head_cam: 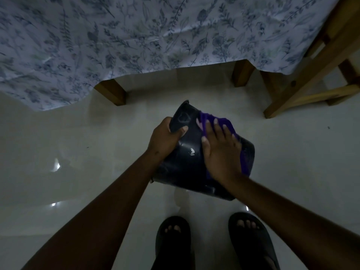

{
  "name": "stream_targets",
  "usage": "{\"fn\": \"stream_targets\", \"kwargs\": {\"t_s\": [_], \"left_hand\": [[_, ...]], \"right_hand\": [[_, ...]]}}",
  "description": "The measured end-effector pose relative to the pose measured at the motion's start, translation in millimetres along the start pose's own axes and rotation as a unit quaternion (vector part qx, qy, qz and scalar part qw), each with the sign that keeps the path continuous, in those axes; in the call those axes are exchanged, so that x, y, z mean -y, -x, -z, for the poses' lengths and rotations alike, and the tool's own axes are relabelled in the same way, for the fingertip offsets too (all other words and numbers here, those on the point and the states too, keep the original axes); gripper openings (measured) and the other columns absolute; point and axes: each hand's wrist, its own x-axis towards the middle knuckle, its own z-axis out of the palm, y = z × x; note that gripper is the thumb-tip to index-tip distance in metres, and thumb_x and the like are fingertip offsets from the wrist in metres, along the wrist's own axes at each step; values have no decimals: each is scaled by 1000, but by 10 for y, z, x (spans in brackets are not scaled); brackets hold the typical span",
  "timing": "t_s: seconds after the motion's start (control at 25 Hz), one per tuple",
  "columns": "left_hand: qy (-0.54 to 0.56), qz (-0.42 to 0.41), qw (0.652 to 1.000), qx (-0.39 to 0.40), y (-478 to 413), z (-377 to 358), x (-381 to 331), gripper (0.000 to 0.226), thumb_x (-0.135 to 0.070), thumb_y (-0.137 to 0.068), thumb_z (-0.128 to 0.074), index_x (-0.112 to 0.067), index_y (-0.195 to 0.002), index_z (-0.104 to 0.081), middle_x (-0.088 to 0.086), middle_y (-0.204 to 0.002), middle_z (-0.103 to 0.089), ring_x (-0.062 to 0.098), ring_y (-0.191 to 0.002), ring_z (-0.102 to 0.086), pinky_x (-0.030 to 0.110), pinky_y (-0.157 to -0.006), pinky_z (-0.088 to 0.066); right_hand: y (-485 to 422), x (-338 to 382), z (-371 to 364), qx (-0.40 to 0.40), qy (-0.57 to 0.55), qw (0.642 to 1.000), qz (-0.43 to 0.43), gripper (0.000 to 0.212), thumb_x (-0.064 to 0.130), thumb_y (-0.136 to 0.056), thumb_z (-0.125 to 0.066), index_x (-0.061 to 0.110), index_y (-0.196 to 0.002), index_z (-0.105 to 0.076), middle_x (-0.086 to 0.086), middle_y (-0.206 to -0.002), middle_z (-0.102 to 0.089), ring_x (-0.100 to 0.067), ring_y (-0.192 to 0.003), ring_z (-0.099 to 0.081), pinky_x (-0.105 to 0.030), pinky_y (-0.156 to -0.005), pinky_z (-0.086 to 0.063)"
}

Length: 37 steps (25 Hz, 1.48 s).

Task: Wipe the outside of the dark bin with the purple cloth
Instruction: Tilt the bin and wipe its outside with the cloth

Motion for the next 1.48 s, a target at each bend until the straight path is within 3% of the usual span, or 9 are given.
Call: {"fn": "stream_targets", "kwargs": {"t_s": [0.2, 0.4, 0.56, 0.76, 0.84, 1.0, 1.12, 1.24, 1.48], "left_hand": [[-46, -18, 999, -4, -68, -15, -81, 27, -37, -98, -43, -13, -108, -52, 2, -93, -60, 18, -80, -57, 25, -63, -44], [-63, -13, 998, -5, -93, 5, -51, 31, -36, -99, -41, -9, -107, -53, 4, -93, -60, 20, -81, -57, 30, -66, -43], [-70, 2, 998, -1, -115, -9, -38, 30, -38, -99, -42, -11, -103, -53, 2, -90, -59, 14, -73, -55, 21, -57, -39], [-28, -33, 999, 4, 107, 17, -68, 29, -40, -100, -39, -19, -115, -52, -13, -90, -56, 3, -80, -56, 12, -64, -38], [-29, -34, 999, -21, 318, 4, 43, 25, -39, -102, -34, -22, -108, -51, -9, -92, -58, 6, -79, -56, 7, -62, -39], [-54, -11, 998, -36, 168, -6, -10, 26, -39, -102, -34, -18, -93, -48, -3, -86, -55, 14, -76, -53, 15, -58, -36], [-54, -13, 998, -43, 52, -44, -46, 31, -39, -101, -34, -15, -95, -51, 1, -87, -57, 17, -76, -54, 26, -63, -38], [-61, -14, 996, -67, 52, -63, -50, 32, -39, -101, -34, -14, -95, -52, -3, -78, -54, 11, -67, -51, 21, -56, -37], [-93, 3, 994, -55, 53, -40, 18, 35, -43, -101, -32, -16, -86, -50, 1, -80, -56, 18, -72, -53, 28, -66, -37]], "right_hand": [[46, -92, 62, -8, 72, 995, 67, 56, 45, -99, -26, 27, -151, -16, -4, -159, -24, -30, -141, -29, -56, -103, -33], [-170, -107, 24, -11, 30, 999, 17, 55, 42, -100, -21, 23, -152, -16, -6, -159, -24, -29, -145, -24, -50, -113, -25], [463, 61, -116, -9, 88, 991, 105, 60, 43, -99, -26, 26, -153, -9, -3, -163, -10, -28, -148, -10, -49, -115, -15], [-63, -168, 41, -34, 54, 995, 71, 55, 43, -98, -19, 28, -151, -16, -2, -160, -22, -25, -146, -21, -49, -113, -22], [-291, -199, 109, -31, 22, 998, 52, 55, 44, -98, -14, 25, -150, -21, -3, -157, -29, -26, -144, -28, -53, -113, -29], [-50, -104, 50, -31, 60, 995, 70, 54, 42, -100, -22, 29, -152, -14, -1, -161, -19, -27, -147, -18, -50, -114, -21], [-64, -158, 58, -13, 93, 989, 114, 54, 44, -99, -20, 31, -151, -15, 0, -161, -20, -25, -147, -19, -49, -113, -22], [-526, -119, 202, -1, -2, 998, 55, 51, 40, -100, -19, 26, -149, -25, -4, -154, -36, -26, -140, -35, -52, -110, -33], [129, -107, 5, -5, 67, 991, 113, 53, 44, -99, -19, 32, -150, -19, 1, -160, -23, -26, -147, -20, -48, -112, -24]]}}
